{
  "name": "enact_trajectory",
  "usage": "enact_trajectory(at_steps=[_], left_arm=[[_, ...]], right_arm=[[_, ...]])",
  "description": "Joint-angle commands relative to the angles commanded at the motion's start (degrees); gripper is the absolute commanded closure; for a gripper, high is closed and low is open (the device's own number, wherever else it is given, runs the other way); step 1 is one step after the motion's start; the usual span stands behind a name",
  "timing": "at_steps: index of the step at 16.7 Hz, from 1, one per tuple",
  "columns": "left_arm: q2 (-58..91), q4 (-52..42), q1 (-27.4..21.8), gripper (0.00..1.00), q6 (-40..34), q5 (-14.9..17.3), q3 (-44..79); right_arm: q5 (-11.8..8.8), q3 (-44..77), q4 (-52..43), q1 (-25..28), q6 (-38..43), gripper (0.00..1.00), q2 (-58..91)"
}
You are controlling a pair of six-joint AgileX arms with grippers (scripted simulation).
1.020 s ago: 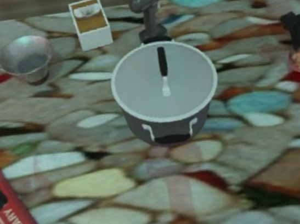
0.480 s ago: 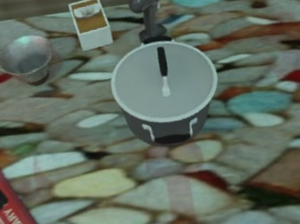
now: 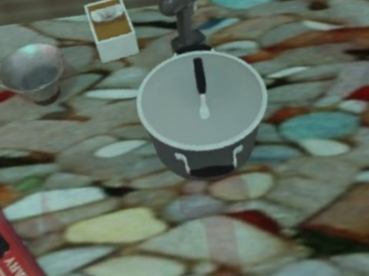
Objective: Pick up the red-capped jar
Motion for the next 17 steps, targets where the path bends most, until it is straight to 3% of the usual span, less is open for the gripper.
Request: enact_trajectory(at_steps=[10, 17], left_arm=[[0.00, 0.00, 0.00, 0.00, 0.00, 0.00, 0.00], [0.00, 0.00, 0.00, 0.00, 0.00, 0.00, 0.00]], right_arm=[[2.99, -1.74, 7.48, 13.13, 31.68, 1.00, 4.87], [3.30, -2.18, 8.60, 14.89, 35.36, 1.00, 5.10]])
